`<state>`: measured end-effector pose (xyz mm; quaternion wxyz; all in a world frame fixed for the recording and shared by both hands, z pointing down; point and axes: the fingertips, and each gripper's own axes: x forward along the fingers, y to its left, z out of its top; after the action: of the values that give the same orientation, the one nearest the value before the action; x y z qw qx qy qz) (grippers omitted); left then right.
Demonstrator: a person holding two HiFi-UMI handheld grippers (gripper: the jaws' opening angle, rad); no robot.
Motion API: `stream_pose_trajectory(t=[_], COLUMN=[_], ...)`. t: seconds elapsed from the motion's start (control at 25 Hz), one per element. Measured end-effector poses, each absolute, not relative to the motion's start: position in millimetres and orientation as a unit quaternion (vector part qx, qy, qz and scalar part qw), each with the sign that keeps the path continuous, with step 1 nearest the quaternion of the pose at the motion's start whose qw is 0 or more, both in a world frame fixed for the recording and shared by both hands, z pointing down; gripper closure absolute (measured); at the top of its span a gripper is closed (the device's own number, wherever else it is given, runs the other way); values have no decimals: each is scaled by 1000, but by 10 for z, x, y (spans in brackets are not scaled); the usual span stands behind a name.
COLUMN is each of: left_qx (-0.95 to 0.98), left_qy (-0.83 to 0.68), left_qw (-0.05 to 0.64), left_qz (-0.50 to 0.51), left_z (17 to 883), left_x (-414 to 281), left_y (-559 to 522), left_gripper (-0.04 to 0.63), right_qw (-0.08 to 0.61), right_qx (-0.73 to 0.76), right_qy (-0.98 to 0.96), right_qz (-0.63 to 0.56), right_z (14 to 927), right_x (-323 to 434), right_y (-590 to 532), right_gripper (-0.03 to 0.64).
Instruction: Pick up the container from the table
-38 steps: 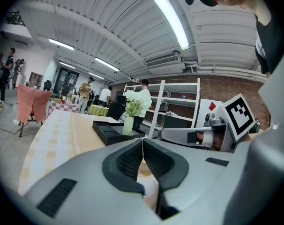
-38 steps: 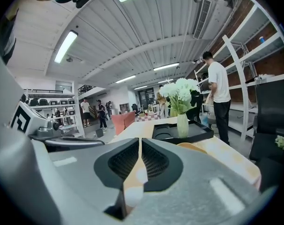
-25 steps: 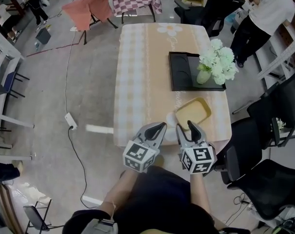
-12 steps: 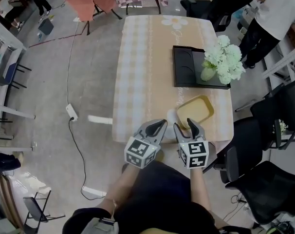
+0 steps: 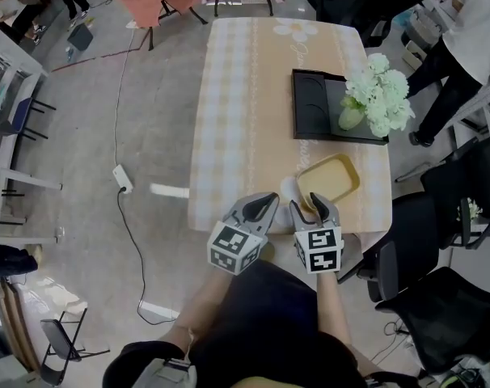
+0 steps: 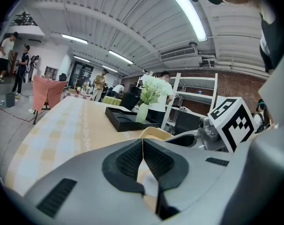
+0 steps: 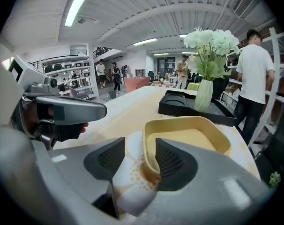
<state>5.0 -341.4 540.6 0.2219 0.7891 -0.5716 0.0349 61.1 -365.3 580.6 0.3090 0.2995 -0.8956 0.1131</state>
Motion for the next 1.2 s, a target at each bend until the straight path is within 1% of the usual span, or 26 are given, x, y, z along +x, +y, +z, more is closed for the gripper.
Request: stream_pose_trajectory(t=[0.16, 0.4, 0.64, 0.76, 1.0, 1.2], left_qx=[790, 790, 789, 788, 788, 786], left_qy=[-572, -571, -572, -574, -575, -578], left_qw=[221, 220, 220, 220, 220, 218], left_qz=[35, 37, 30, 28, 25, 24], left_z=[5402, 5389, 5376, 5371, 5353, 5339], left_x=[58, 45, 28, 21, 21, -9], left_y=[-3449, -3480, -3501, -3503, -3511, -3516], left_gripper=[583, 583, 583, 583, 583, 583], right_qw=[320, 356, 364, 377, 381, 394], right_qx=[295, 296, 297, 297, 292, 279], right_qy=[-895, -884, -880, -875, -875, -874], right_qz=[100, 71, 75, 62, 64, 54], right_z=[5831, 5869, 5888, 5892, 5894, 5903], right_x=[599, 632, 644, 655, 662, 641], right_y=[-3649, -3685, -3702, -3727, -3720, -3702], right_gripper=[427, 500, 515, 561, 567, 590])
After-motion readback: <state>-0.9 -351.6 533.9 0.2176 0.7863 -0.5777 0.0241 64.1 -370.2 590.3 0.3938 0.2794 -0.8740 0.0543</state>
